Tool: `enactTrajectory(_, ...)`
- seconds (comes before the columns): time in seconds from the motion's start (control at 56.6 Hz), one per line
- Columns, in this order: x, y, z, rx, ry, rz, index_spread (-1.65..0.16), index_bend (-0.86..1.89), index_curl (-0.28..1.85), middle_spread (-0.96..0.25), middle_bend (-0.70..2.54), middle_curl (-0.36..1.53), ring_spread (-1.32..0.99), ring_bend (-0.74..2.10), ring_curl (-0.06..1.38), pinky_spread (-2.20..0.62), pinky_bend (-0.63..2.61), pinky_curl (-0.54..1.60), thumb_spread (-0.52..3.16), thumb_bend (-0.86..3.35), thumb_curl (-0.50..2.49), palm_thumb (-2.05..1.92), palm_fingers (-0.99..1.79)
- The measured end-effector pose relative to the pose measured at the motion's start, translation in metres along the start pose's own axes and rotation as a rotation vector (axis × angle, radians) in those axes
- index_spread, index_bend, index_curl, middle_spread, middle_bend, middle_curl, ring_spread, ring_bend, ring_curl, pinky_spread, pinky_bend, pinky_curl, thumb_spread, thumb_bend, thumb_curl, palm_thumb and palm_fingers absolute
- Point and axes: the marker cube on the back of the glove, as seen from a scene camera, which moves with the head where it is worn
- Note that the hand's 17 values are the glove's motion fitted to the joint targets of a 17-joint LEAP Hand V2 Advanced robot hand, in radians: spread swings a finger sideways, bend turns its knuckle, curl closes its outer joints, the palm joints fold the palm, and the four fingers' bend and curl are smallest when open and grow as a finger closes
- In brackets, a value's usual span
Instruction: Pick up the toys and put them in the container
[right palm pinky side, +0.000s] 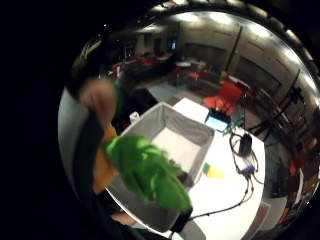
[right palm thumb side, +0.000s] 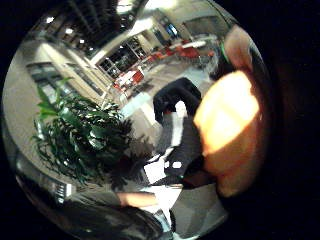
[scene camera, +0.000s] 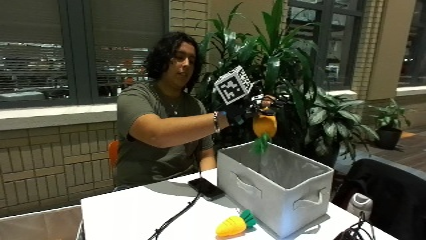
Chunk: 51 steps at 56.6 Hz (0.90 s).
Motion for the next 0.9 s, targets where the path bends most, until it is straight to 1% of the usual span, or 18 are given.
enactTrajectory(0.035,0.009,0.002,-0.003,0.007,0.017,0.014,-0.41,0.45,0.8,-0.32,0.53,0.66,-0.34,0.81,0.46,-0.23,0.87,0.44,1.17,-0.1,0.61,0.13,0.21)
enactTrajectory(0.071,0.02,0.006,-0.008,0.022,0.032,0.03,-0.41,0.42,0.79,-0.29,0.47,0.64,-0.31,0.73,0.44,-0.19,0.89,0.44,1.14,-0.13,0.56,0.0,0.04)
enactTrajectory(0.124,0.041,0.013,-0.015,0.03,0.064,0.066,-0.42,0.35,0.74,-0.24,0.4,0.6,-0.28,0.66,0.39,-0.13,0.92,0.41,1.08,-0.13,0.51,-0.11,-0.01)
enactTrajectory(0.194,0.079,0.027,-0.018,0.004,0.12,0.13,-0.43,0.26,0.66,-0.22,0.36,0.56,-0.28,0.69,0.35,-0.1,0.92,0.37,1.04,-0.12,0.46,-0.13,0.13)
enactTrajectory(0.265,0.131,0.043,-0.01,-0.072,0.164,0.175,-0.43,0.2,0.61,-0.23,0.38,0.55,-0.3,0.74,0.34,-0.11,0.91,0.35,1.01,-0.11,0.42,-0.13,0.29)
enactTrajectory(0.283,0.146,0.048,-0.006,-0.1,0.171,0.18,-0.43,0.18,0.6,-0.26,0.51,0.6,-0.32,0.78,0.35,-0.13,0.88,0.34,1.01,-0.11,0.41,-0.13,0.43)
enactTrajectory(0.318,0.174,0.059,0.005,-0.164,0.18,0.194,-0.42,0.15,0.57,-0.29,0.61,0.62,-0.35,0.83,0.36,-0.16,0.84,0.32,1.01,-0.1,0.39,-0.12,0.55)
enactTrajectory(0.353,0.202,0.072,0.018,-0.23,0.187,0.232,-0.42,0.14,0.56,-0.3,0.65,0.64,-0.36,0.86,0.37,-0.19,0.84,0.32,1.02,-0.1,0.37,-0.12,0.57)
enactTrajectory(0.424,0.253,0.099,0.045,-0.333,0.198,0.363,-0.41,0.13,0.55,-0.34,0.76,0.69,-0.39,0.95,0.42,-0.24,0.83,0.33,1.06,-0.07,0.33,-0.09,0.61)
enactTrajectory(0.494,0.275,0.131,0.077,-0.404,0.204,0.484,-0.4,0.11,0.52,-0.37,0.86,0.75,-0.42,1.06,0.46,-0.28,0.84,0.34,1.12,-0.04,0.31,-0.05,0.64)
enactTrajectory(0.547,0.283,0.153,0.096,-0.48,0.231,0.522,-0.39,0.09,0.49,-0.4,0.92,0.8,-0.44,1.14,0.5,-0.31,0.86,0.35,1.16,-0.02,0.31,-0.01,0.65)
enactTrajectory(0.6,0.293,0.163,0.108,-0.523,0.296,0.536,-0.39,0.06,0.46,-0.43,0.98,0.85,-0.46,1.22,0.54,-0.34,0.91,0.37,1.2,-0.01,0.31,0.01,0.62)
enactTrajectory(0.689,0.298,0.169,0.115,-0.501,0.366,0.545,-0.38,0.09,0.41,-0.47,1.04,0.93,-0.48,1.35,0.6,-0.38,1.0,0.41,1.25,0.0,0.3,0.03,0.58)
enactTrajectory(0.742,0.297,0.168,0.115,-0.457,0.364,0.548,-0.4,0.12,0.39,-0.5,1.07,0.98,-0.52,1.47,0.65,-0.4,1.15,0.46,1.27,0.0,0.3,0.04,0.68)
enactTrajectory(0.777,0.295,0.166,0.113,-0.428,0.362,0.541,-0.4,0.14,0.39,-0.52,1.1,1.02,-0.54,1.52,0.68,-0.41,1.18,0.47,1.29,0.0,0.3,0.06,0.7)
enactTrajectory(0.848,0.293,0.158,0.099,-0.394,0.383,0.52,-0.41,0.28,0.43,-0.58,1.18,1.11,-0.6,1.59,0.74,-0.43,1.27,0.52,1.34,0.03,0.3,0.12,0.78)
enactTrajectory(0.901,0.29,0.148,0.079,-0.355,0.402,0.498,-0.41,0.35,0.45,-0.61,1.22,1.17,-0.62,1.63,0.78,-0.44,1.32,0.55,1.37,0.05,0.3,0.16,0.77)
